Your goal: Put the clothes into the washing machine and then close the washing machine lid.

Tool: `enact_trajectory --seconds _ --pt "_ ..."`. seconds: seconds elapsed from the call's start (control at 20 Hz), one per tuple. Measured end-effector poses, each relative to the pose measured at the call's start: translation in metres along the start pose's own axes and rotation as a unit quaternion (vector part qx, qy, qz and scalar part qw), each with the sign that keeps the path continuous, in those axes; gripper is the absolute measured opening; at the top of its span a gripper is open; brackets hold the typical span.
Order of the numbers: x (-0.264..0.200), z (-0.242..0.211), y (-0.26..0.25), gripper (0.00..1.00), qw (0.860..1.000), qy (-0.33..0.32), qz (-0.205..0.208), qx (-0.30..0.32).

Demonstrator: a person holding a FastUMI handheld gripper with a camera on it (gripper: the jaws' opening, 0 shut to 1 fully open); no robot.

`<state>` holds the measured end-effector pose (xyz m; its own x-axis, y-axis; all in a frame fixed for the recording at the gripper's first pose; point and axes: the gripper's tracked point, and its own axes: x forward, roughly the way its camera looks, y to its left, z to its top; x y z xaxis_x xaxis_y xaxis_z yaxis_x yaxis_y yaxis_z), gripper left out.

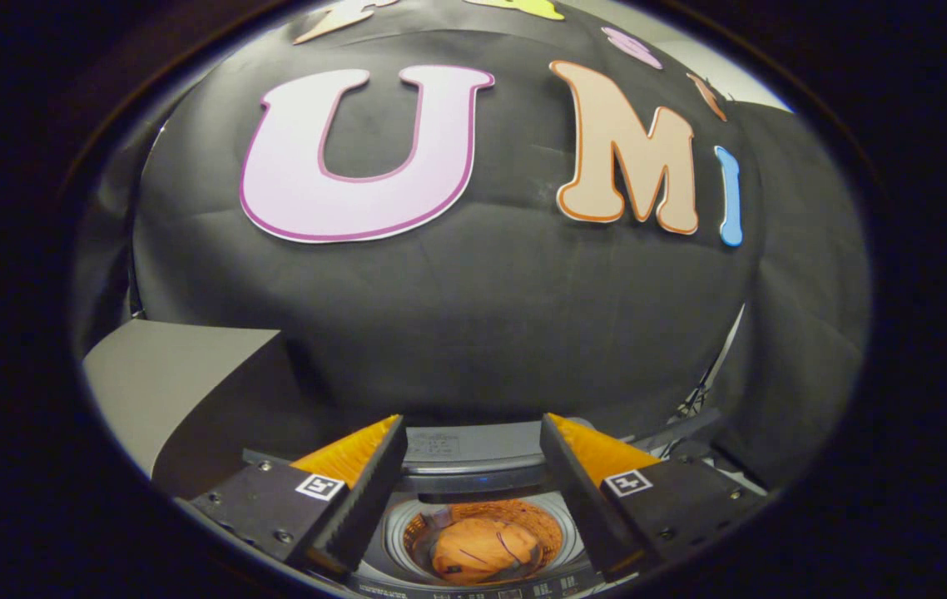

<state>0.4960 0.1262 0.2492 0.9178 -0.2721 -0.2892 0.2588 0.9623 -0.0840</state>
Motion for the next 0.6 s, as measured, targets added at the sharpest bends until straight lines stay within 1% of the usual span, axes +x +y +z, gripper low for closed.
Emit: enact_trajectory --seconds 0.3,0.6 --pt "-0.0018 0.0035 -0.0017 0.98 1.0 -0.002 -0.003 -0.006" --pt "-0.0024 0.0039 -0.0024 0.98 1.0 -0.009 -0.005 0.005"
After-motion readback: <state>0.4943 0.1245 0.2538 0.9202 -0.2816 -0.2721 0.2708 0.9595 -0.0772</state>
